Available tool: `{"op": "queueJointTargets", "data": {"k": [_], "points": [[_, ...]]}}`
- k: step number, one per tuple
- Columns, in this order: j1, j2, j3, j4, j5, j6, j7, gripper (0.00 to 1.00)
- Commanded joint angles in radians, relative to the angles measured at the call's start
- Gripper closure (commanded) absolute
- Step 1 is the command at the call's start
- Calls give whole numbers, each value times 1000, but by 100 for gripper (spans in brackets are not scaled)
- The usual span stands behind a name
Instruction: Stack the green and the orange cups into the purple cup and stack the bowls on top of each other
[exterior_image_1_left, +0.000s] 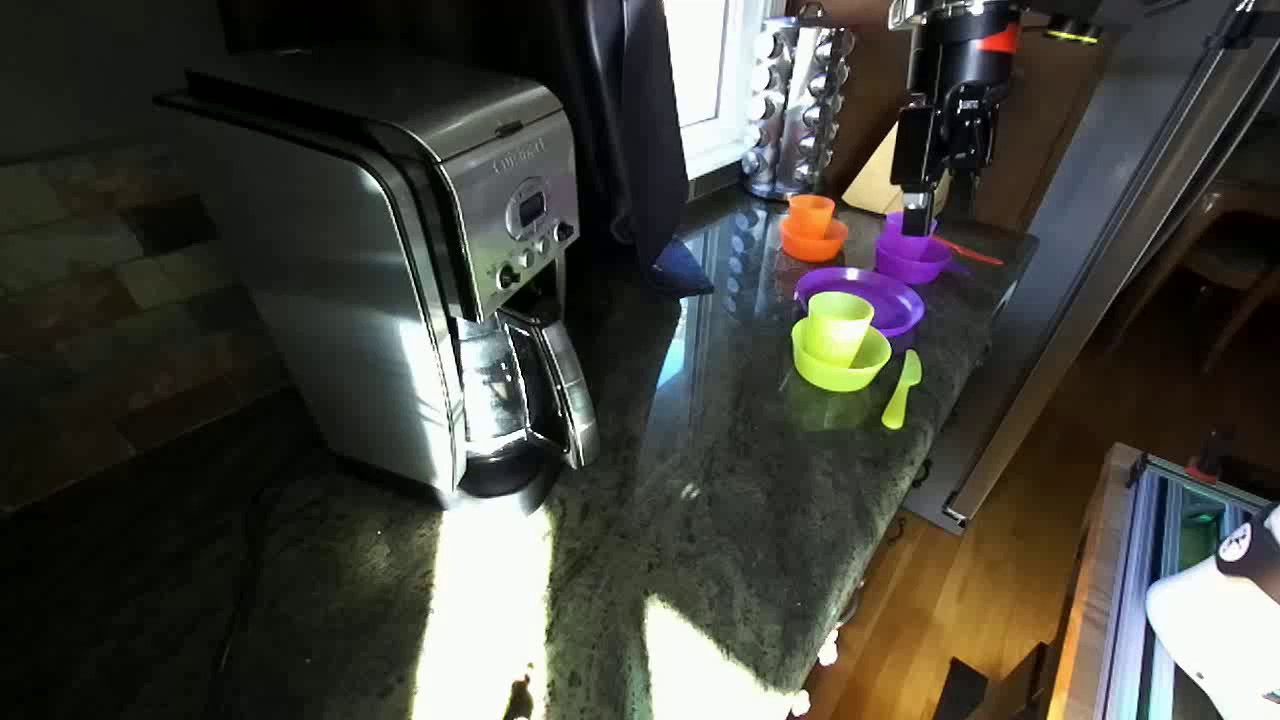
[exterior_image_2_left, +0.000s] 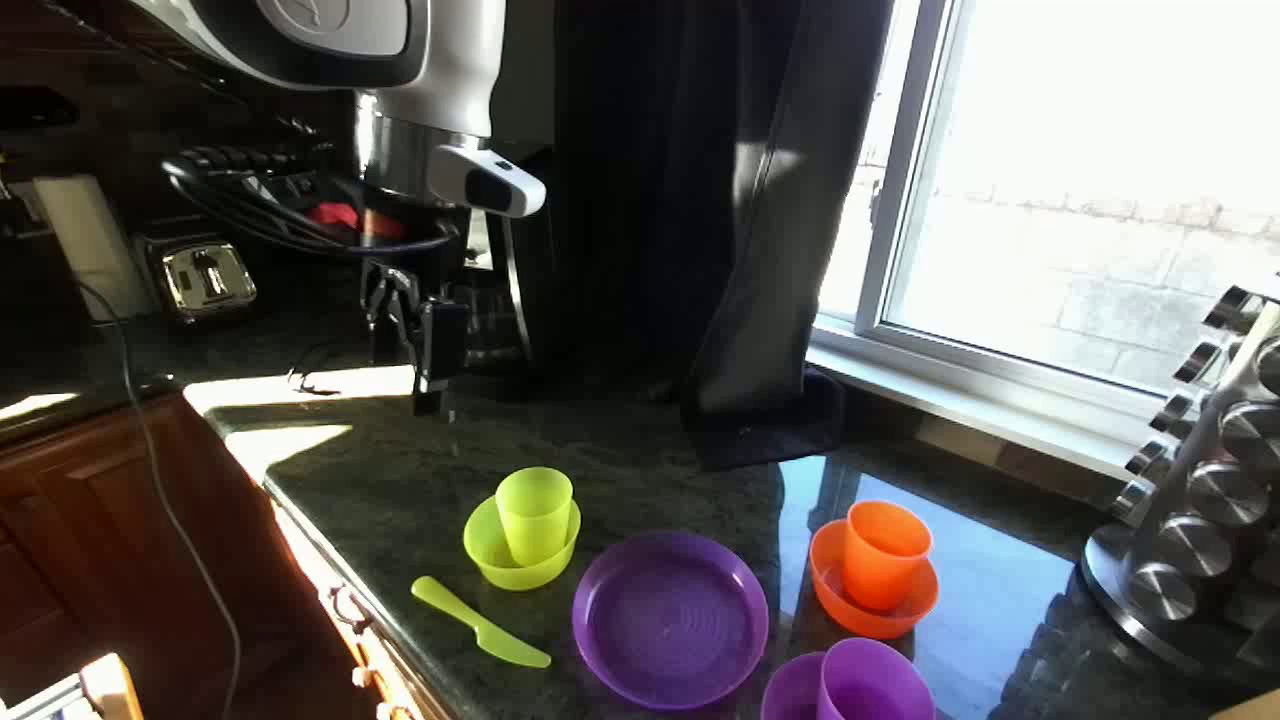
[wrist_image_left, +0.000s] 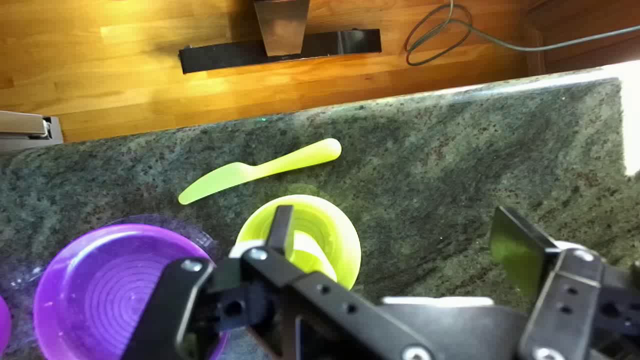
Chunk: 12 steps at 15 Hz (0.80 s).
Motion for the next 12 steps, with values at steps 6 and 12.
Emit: {"op": "queueJointTargets", "data": {"k": [6,12], "points": [[-17,-6,9,-21,-10,46,23,0],[-52,-31,-18,-146,-15,377,-7,0]]}}
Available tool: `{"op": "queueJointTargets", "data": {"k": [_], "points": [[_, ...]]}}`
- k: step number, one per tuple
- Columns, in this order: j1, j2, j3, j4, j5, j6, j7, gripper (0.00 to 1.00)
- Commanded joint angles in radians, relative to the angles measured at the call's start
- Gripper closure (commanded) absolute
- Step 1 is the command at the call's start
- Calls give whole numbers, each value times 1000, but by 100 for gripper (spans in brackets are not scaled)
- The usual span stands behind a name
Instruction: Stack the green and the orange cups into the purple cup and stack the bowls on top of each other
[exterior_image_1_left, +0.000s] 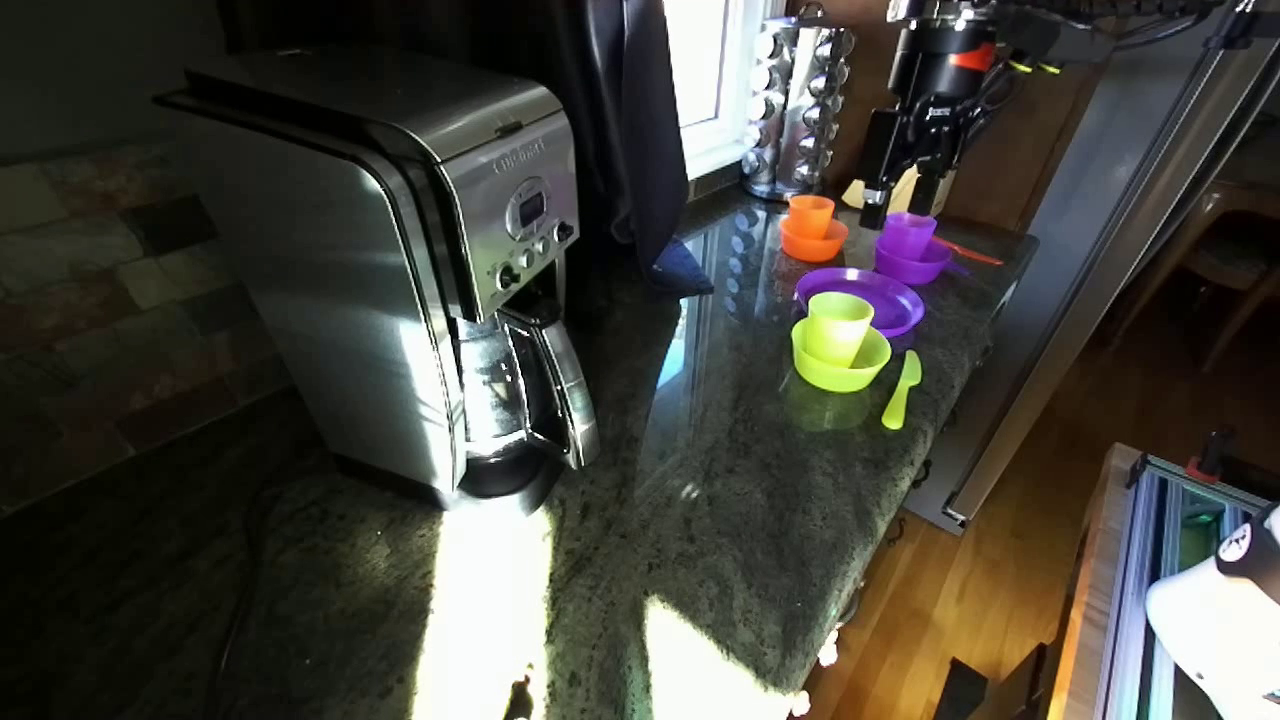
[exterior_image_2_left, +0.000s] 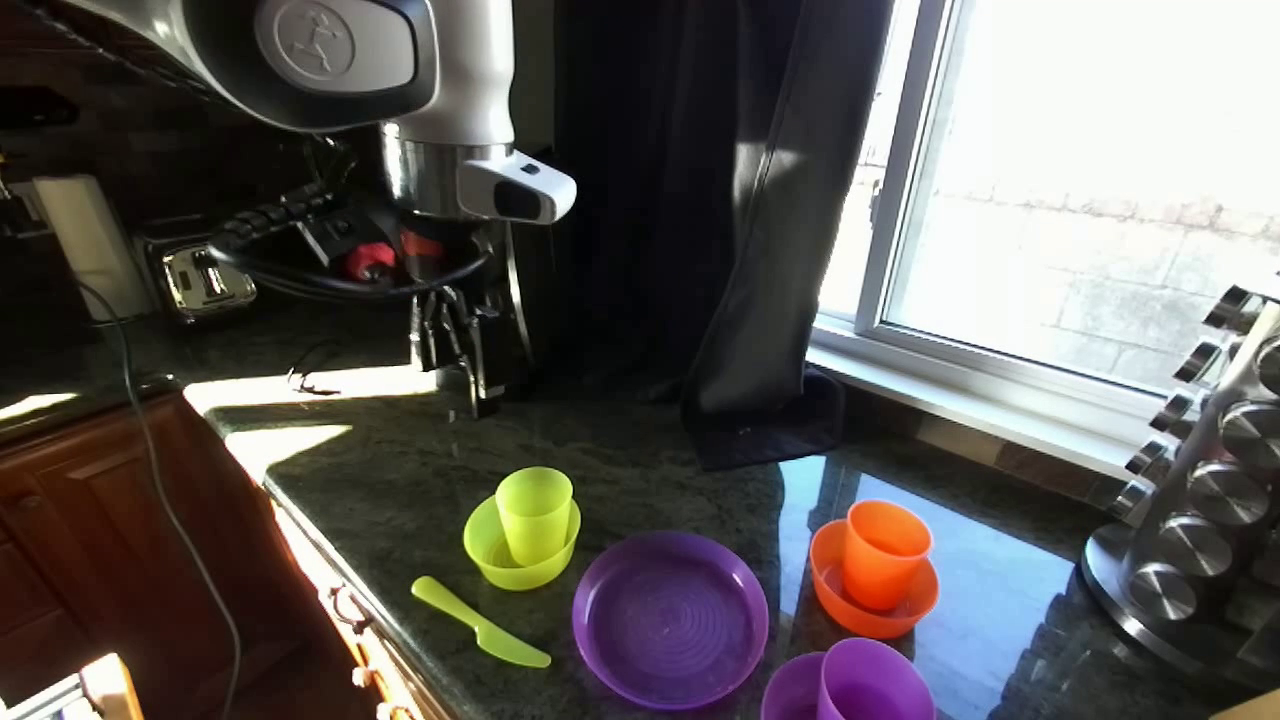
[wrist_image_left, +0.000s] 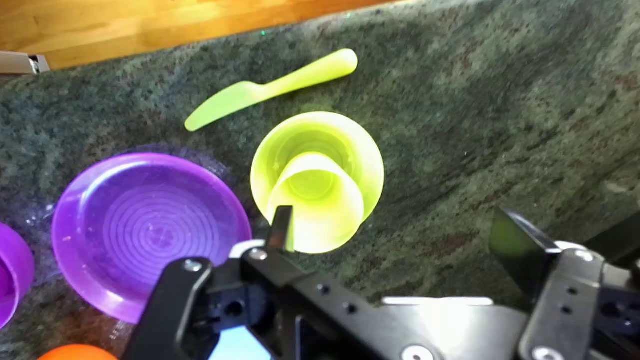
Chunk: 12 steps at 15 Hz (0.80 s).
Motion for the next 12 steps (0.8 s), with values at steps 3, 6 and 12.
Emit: {"op": "queueJointTargets", "data": {"k": [3,6,12], "points": [[-38,-15,-23,-131,-27,220,-6,0],[-67,1,-37,-160,-45,271,3,0],[-89,24,-62,-163,-39,281,-6,0]]}}
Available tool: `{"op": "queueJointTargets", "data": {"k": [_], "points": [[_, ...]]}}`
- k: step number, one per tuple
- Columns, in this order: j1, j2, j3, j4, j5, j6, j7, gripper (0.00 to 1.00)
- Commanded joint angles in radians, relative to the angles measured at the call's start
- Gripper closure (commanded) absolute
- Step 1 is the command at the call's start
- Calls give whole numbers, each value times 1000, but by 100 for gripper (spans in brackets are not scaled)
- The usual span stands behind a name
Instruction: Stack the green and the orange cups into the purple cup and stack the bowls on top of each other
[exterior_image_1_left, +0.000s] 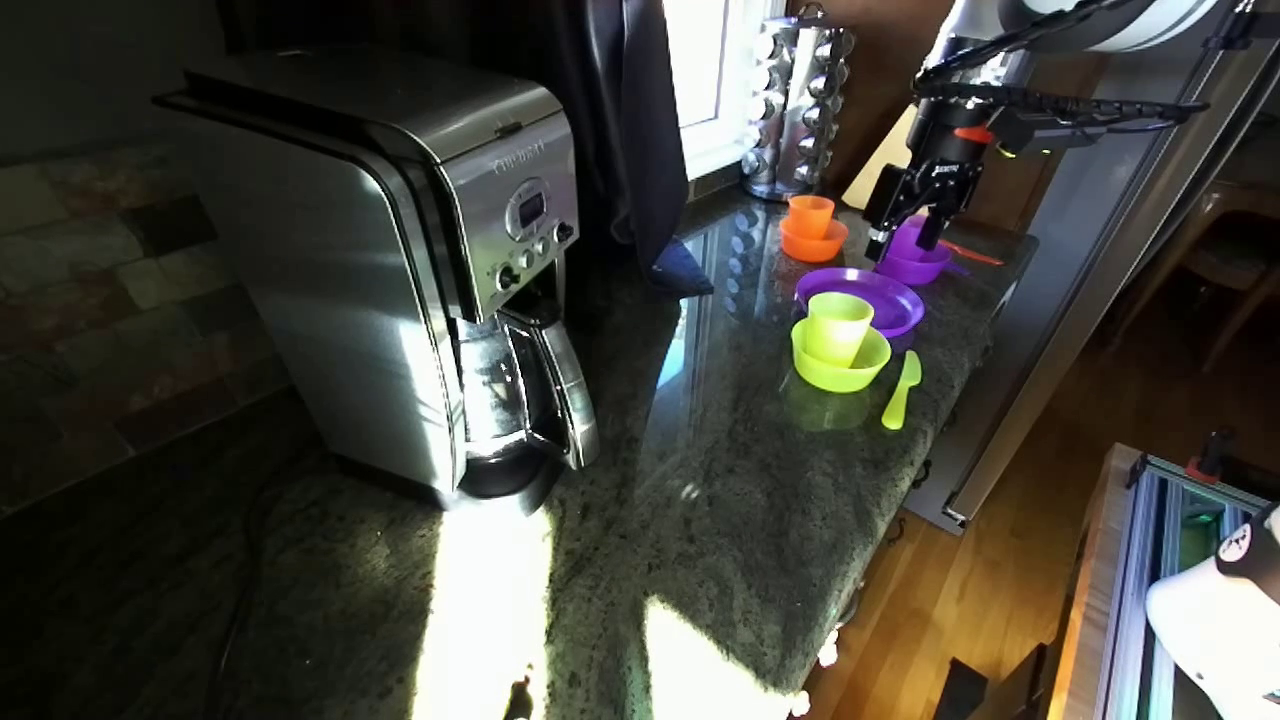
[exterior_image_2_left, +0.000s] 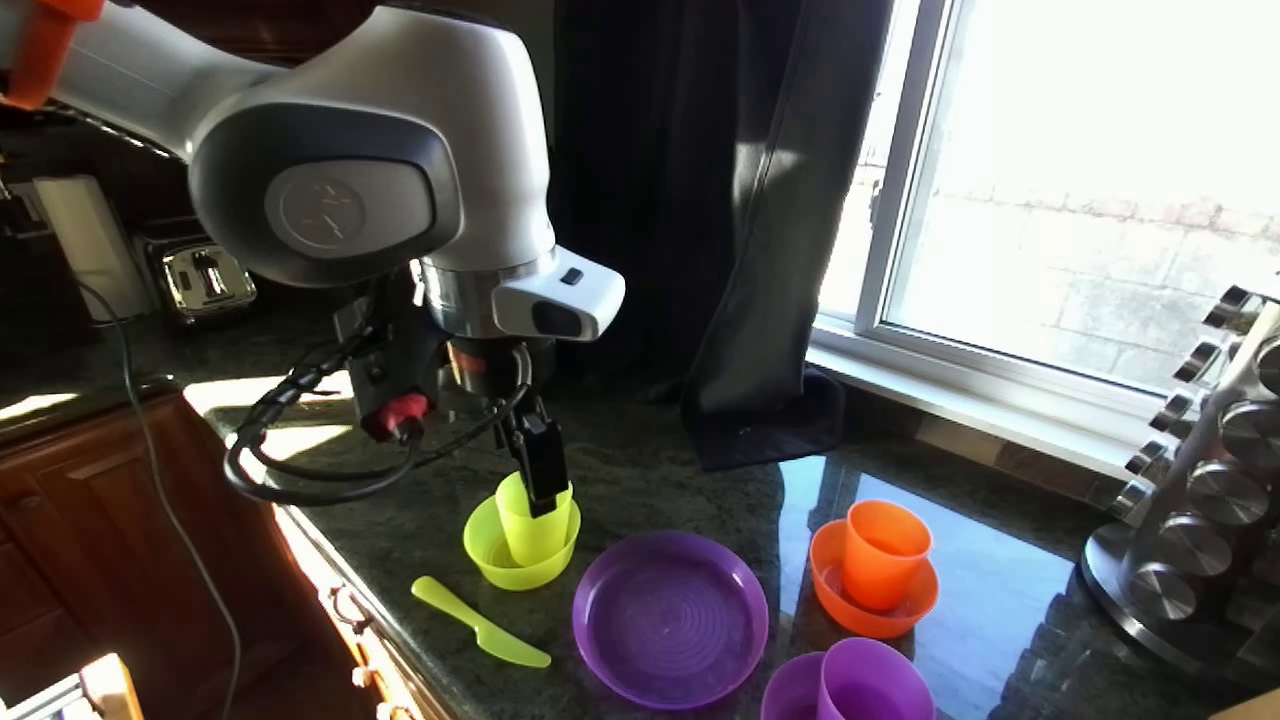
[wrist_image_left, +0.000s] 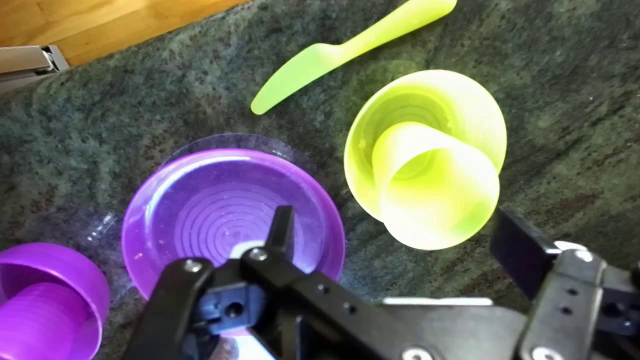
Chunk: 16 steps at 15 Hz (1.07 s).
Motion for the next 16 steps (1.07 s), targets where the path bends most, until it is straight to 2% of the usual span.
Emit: {"op": "queueJointTargets", "data": {"k": [1,6,7,16], "points": [[1,5,-7,0,-2,-2,0,0],[3,5,-5,7,-2,-2,0,0],[-3,70,2,48,-12,-97,30,0],[2,211,-28,77,28,-13,9,0]]}}
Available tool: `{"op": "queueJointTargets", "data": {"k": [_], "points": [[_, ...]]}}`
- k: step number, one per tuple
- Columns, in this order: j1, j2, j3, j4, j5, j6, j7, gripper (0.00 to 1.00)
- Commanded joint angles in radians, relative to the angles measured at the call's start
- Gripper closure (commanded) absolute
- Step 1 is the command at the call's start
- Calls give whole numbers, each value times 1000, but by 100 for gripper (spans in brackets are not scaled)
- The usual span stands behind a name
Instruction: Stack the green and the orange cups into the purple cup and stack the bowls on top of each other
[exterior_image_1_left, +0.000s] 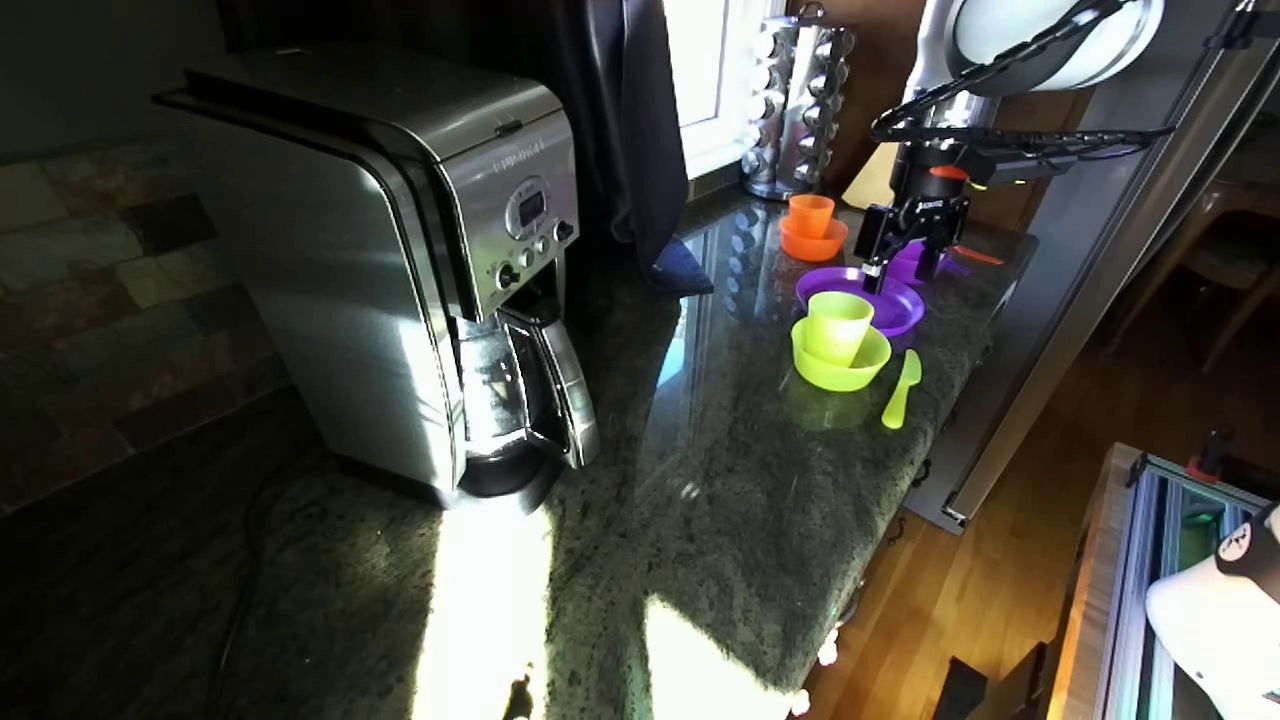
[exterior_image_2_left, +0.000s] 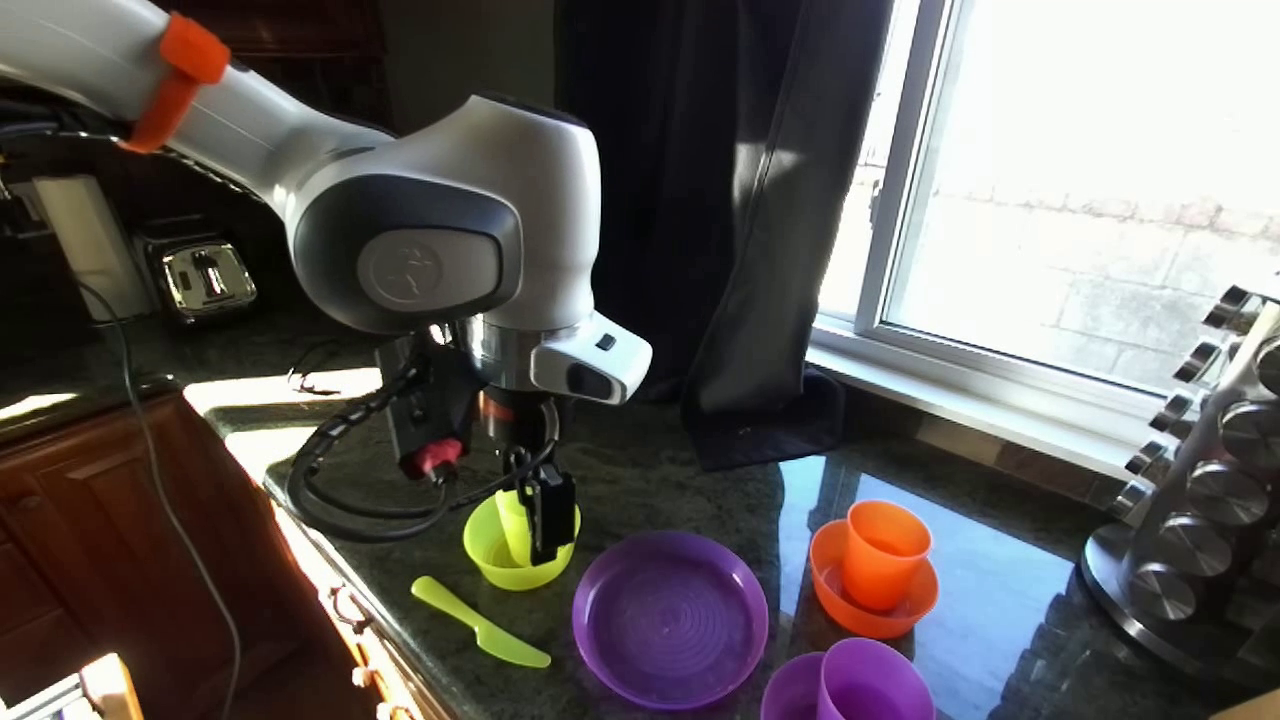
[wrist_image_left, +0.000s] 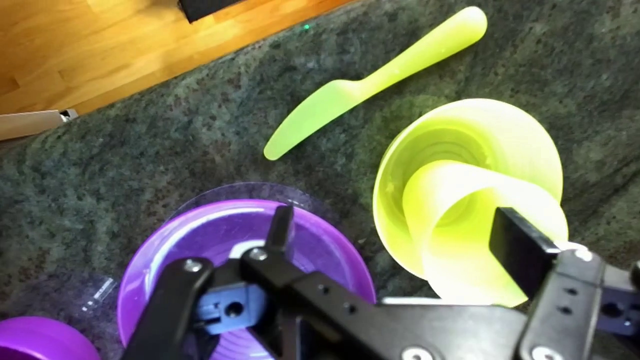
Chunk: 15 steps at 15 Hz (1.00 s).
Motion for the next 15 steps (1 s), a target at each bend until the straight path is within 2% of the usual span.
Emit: {"op": "queueJointTargets", "data": {"k": [1,5,6,7,9,15], "points": [[8,74,-14,33,38,26,-19,0],[17,130,-8,50,65,60,-33,0],[18,140,-7,54,69,64,-32,6],[19,149,-7,60,79,63,-36,27],[22,163,-6,70,91,60,-38,30],[33,170,0,82,103,49,-61,77]]}}
